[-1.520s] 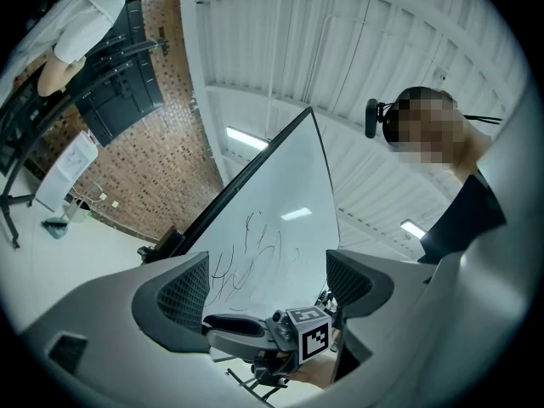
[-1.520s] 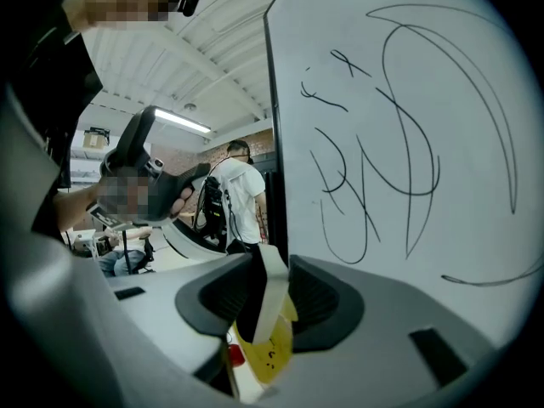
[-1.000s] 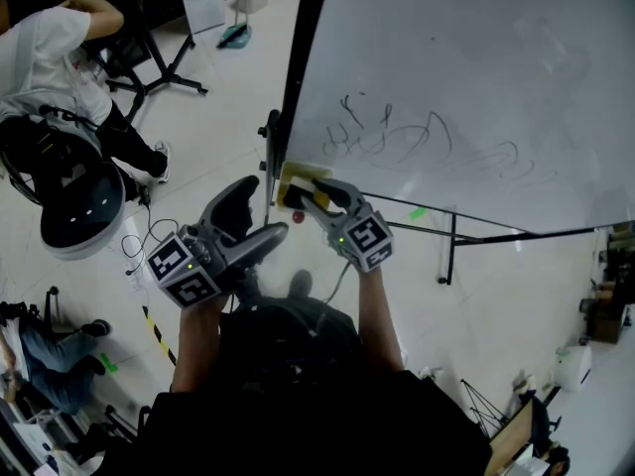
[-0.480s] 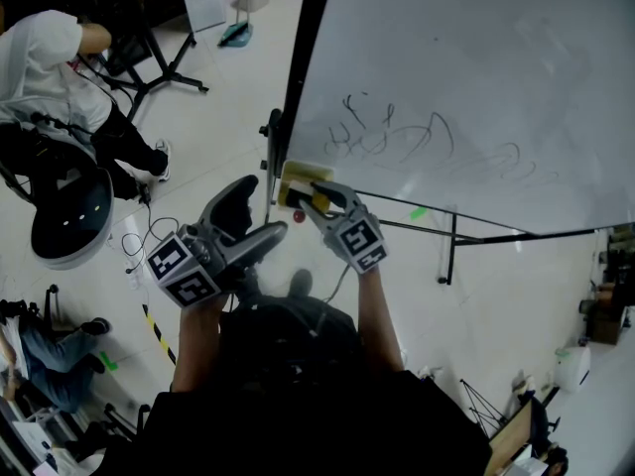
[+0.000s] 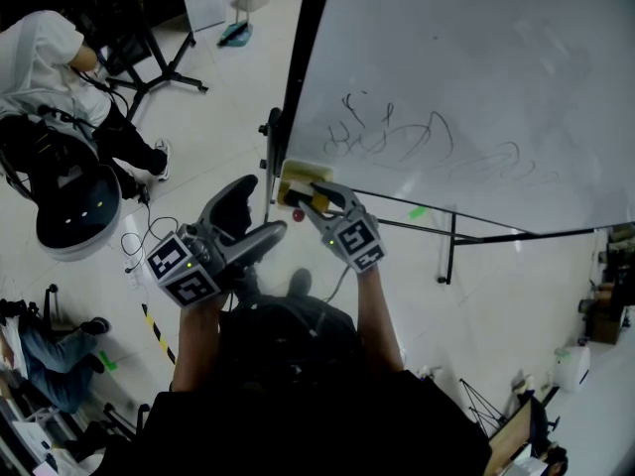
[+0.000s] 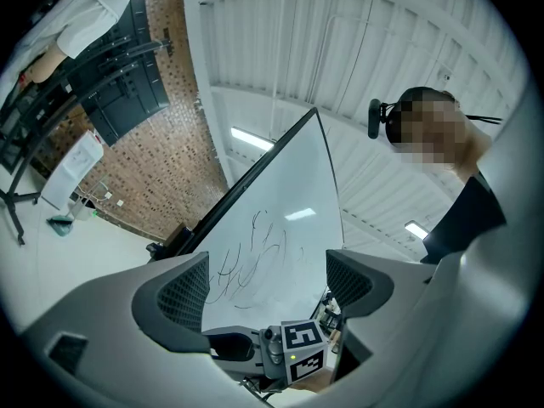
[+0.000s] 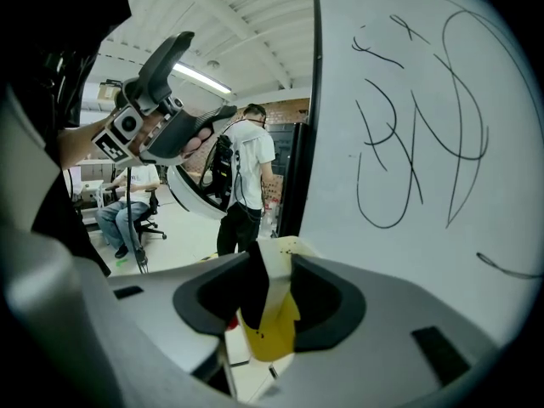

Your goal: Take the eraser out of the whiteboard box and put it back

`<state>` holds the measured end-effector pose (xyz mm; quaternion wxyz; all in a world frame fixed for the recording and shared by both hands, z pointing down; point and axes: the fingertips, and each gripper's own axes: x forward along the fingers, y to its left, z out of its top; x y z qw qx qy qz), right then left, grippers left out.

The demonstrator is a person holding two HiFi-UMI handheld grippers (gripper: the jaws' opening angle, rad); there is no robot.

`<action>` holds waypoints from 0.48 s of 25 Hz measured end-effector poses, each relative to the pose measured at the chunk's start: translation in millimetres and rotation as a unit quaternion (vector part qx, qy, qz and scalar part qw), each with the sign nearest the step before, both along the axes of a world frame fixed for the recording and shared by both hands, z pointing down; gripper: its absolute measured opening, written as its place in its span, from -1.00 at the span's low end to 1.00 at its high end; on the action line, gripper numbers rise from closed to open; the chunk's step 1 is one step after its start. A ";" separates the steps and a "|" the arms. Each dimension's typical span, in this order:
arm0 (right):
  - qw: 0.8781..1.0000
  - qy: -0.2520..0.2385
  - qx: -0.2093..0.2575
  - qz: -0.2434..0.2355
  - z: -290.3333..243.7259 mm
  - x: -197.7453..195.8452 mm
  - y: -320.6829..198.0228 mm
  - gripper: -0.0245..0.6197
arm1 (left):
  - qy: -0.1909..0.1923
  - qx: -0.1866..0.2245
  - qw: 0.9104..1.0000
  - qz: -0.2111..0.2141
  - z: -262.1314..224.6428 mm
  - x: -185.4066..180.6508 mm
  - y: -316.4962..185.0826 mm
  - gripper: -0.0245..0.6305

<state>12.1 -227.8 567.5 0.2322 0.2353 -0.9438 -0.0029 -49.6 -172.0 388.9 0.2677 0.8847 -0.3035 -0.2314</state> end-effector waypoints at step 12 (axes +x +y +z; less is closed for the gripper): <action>0.999 -0.027 -0.011 0.023 -6.3 6.5 -2.9 -0.25 | -0.001 -0.002 1.000 0.001 0.3 2.7 2.0 0.38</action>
